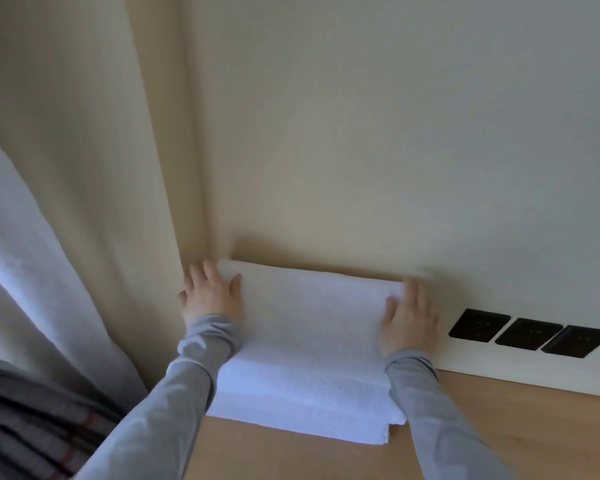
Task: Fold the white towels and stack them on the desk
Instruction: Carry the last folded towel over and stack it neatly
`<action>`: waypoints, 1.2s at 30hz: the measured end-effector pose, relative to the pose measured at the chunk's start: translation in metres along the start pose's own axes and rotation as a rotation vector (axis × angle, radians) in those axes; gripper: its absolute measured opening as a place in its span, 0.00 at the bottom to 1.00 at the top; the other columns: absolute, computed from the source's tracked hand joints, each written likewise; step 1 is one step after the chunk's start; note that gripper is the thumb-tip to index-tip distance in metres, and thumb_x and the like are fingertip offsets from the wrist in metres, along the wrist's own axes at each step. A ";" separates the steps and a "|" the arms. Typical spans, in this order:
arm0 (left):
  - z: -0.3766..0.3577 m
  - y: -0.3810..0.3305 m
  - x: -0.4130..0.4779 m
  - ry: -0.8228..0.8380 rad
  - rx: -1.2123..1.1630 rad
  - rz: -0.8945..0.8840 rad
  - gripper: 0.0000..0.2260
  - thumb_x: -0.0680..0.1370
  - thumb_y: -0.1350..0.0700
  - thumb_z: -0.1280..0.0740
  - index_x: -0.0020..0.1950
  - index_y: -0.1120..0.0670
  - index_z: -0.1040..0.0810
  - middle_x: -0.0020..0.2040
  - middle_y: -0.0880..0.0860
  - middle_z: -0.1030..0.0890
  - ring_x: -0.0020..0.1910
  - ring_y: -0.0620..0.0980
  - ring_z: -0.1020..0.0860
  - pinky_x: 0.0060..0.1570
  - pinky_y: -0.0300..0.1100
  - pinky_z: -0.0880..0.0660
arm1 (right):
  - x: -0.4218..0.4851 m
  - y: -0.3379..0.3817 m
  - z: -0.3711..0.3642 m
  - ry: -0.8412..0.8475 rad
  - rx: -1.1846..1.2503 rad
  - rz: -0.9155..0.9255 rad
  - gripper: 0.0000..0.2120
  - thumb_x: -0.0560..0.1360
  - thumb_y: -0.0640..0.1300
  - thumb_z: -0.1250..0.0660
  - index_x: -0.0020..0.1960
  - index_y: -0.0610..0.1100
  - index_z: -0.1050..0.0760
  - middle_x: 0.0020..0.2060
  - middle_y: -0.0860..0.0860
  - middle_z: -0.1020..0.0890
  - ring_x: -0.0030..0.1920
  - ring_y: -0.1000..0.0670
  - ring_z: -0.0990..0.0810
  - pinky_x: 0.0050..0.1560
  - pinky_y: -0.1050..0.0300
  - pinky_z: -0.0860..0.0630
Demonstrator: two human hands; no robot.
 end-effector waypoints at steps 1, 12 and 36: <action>0.002 -0.021 -0.011 -0.029 0.031 -0.112 0.23 0.79 0.50 0.39 0.71 0.58 0.35 0.66 0.63 0.31 0.65 0.62 0.33 0.62 0.56 0.37 | -0.005 0.023 0.000 -0.017 0.033 0.122 0.21 0.80 0.42 0.43 0.72 0.41 0.37 0.72 0.44 0.35 0.72 0.43 0.37 0.68 0.45 0.40; -0.062 -0.023 -0.022 0.274 0.368 -0.474 0.29 0.78 0.37 0.61 0.77 0.46 0.57 0.78 0.46 0.55 0.76 0.44 0.57 0.72 0.45 0.63 | -0.033 0.020 -0.053 0.318 -0.234 0.410 0.26 0.81 0.54 0.60 0.77 0.49 0.60 0.76 0.56 0.60 0.72 0.59 0.68 0.74 0.52 0.64; -0.036 -0.024 -0.025 0.516 0.278 -0.453 0.23 0.81 0.46 0.46 0.75 0.50 0.40 0.77 0.48 0.43 0.75 0.47 0.45 0.72 0.44 0.45 | -0.025 0.026 -0.019 0.453 -0.125 0.371 0.22 0.82 0.48 0.49 0.74 0.44 0.42 0.74 0.48 0.39 0.74 0.51 0.42 0.71 0.58 0.43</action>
Point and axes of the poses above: each hand's wrist, its own x-axis towards the middle knuckle, its own z-axis out of the back of the hand, y = z × x, the point moved 9 cm from there along x, towards the middle knuckle
